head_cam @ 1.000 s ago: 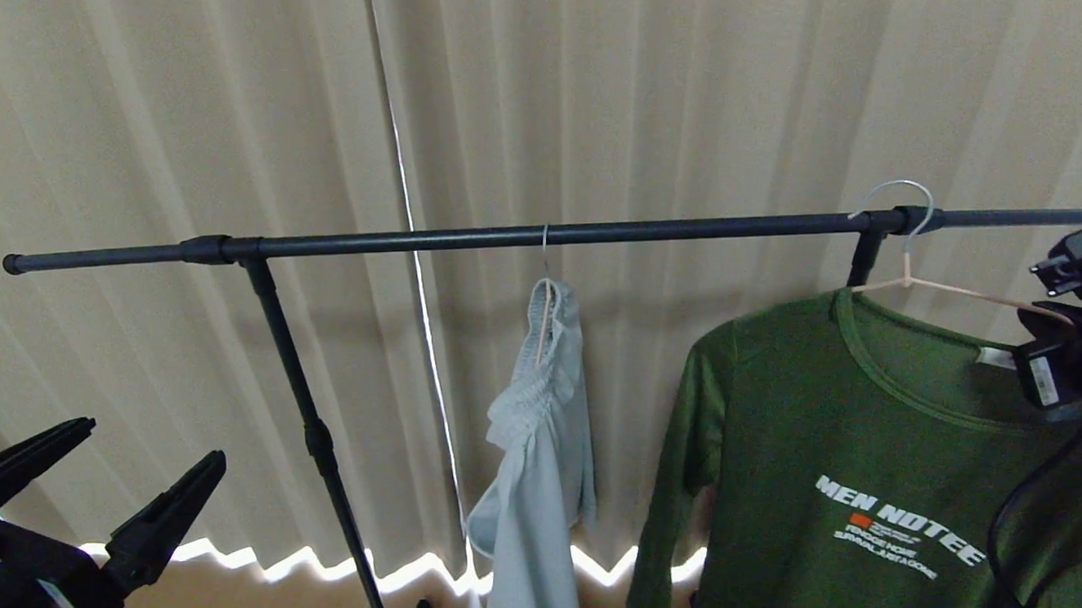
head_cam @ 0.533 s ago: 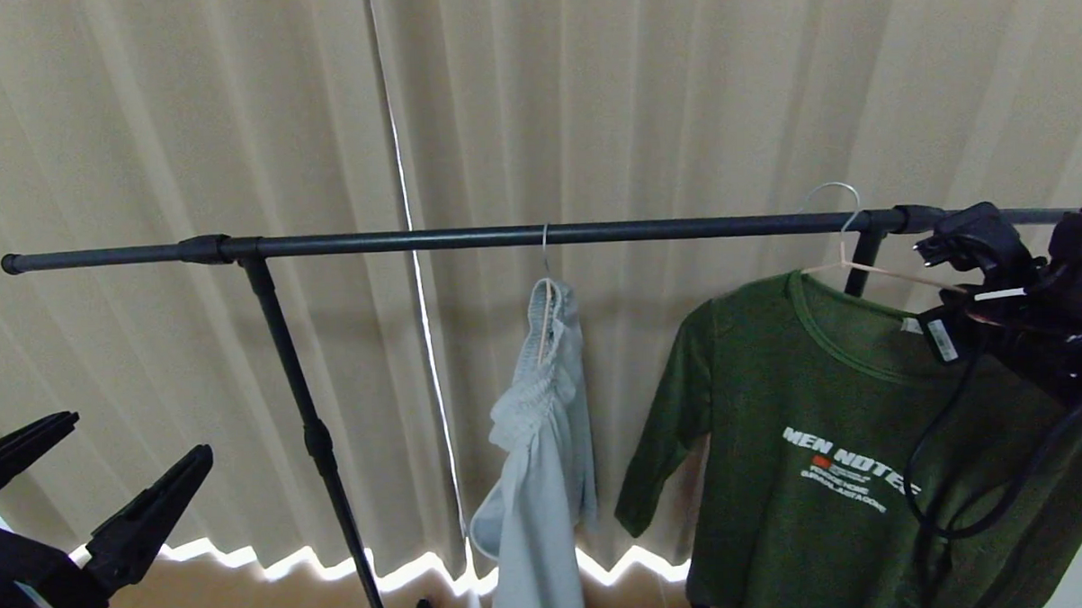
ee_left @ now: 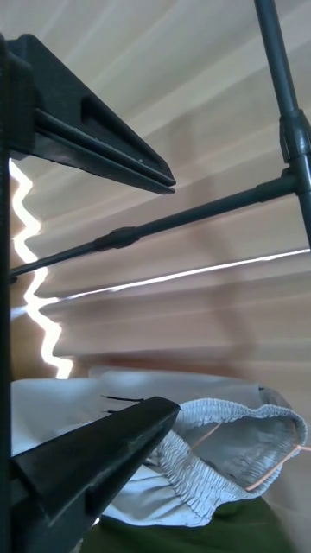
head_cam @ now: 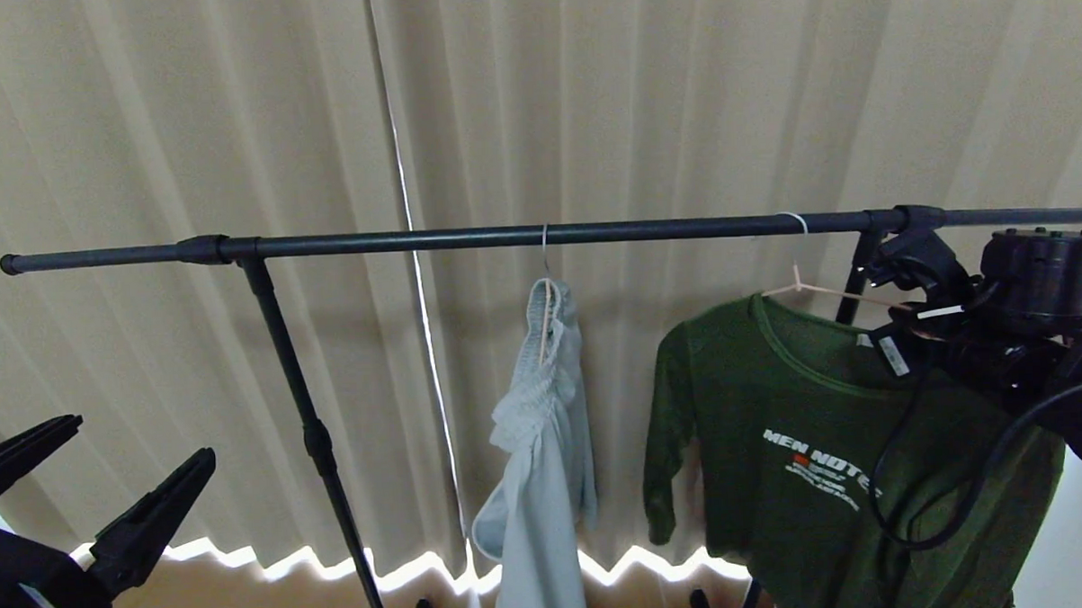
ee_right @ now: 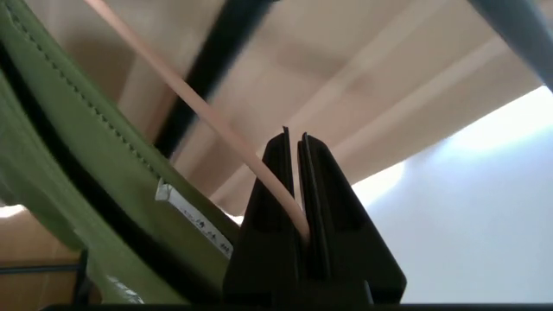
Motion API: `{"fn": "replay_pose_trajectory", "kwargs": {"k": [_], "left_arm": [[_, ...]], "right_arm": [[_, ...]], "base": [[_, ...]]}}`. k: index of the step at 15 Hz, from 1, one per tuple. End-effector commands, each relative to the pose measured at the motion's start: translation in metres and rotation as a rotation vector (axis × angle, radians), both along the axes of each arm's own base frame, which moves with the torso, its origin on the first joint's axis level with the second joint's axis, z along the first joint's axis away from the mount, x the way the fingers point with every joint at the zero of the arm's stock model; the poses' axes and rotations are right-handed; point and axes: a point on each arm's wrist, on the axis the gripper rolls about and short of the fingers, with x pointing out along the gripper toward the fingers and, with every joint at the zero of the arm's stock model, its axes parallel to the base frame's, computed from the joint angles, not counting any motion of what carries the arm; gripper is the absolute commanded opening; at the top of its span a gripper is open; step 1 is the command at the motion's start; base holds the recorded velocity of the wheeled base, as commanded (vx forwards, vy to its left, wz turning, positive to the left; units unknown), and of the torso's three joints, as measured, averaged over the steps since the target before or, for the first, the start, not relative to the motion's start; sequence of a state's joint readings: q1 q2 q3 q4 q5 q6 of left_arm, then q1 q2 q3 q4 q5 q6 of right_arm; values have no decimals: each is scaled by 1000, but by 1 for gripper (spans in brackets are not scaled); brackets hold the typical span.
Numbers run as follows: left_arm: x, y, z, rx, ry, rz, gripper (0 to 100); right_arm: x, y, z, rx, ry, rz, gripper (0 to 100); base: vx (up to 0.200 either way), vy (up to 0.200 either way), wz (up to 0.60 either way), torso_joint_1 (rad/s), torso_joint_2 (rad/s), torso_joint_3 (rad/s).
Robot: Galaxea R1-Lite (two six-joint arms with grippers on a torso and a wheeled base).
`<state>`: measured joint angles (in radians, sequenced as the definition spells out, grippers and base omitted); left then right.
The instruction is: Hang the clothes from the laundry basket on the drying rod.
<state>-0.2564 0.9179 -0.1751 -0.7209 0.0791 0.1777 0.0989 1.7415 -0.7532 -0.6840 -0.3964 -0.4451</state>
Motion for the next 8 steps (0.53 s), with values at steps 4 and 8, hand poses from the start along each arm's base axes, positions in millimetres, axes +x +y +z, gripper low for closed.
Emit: {"fn": "replay_pose_trajectory", "kwargs": {"k": [4, 8], "left_arm": [[0, 0, -1, 1, 4, 1, 100], [0, 0, 0, 0, -2, 1, 100]], "right_arm": [[-5, 29, -3, 45, -2, 86, 0], [-8, 43, -4, 75, -2, 124, 100]], "base": [[0, 0, 0, 0, 0, 0], [0, 0, 0, 0, 0, 0]]}}
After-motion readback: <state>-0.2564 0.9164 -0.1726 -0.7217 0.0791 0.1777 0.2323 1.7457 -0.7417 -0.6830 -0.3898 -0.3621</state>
